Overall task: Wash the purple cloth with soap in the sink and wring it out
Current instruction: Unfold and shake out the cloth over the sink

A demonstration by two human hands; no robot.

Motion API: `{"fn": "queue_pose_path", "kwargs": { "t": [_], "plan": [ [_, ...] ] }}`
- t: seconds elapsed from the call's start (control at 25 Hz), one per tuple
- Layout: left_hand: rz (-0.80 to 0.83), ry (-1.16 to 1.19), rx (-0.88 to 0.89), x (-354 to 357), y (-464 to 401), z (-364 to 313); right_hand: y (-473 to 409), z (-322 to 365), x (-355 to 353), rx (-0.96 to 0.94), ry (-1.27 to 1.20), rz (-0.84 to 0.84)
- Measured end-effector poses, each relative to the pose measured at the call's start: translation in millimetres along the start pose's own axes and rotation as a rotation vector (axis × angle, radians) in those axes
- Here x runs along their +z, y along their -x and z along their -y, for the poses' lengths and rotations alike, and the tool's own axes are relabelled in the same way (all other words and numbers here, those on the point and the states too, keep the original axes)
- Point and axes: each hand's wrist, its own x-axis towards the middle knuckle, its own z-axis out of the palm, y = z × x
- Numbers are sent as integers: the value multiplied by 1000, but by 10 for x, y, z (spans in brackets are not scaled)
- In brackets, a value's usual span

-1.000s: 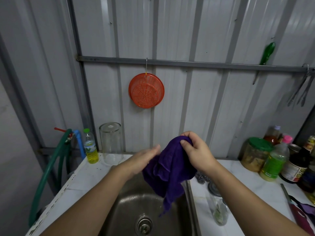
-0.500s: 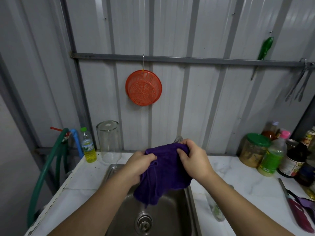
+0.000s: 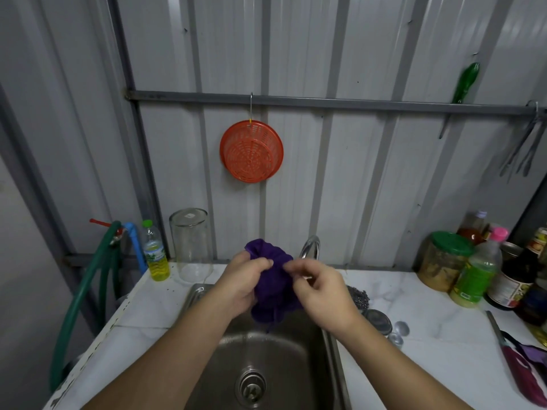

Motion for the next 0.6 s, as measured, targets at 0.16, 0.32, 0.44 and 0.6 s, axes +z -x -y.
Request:
{"fn": "queue_pose_path", "kwargs": {
  "t": [0.16, 0.32, 0.44, 0.6],
  "plan": [
    [137, -33, 11, -80, 77, -184, 5, -156, -96, 134, -135, 157],
    [236, -177, 187, -61, 68, -126, 73, -273, -75, 386, -365, 237],
    [322, -423, 406, -56, 73, 2, 74, -363, -82, 735, -541, 172],
    [352, -938, 606, -97, 49, 196, 71, -415, -174, 823, -1058, 152]
  ]
}}
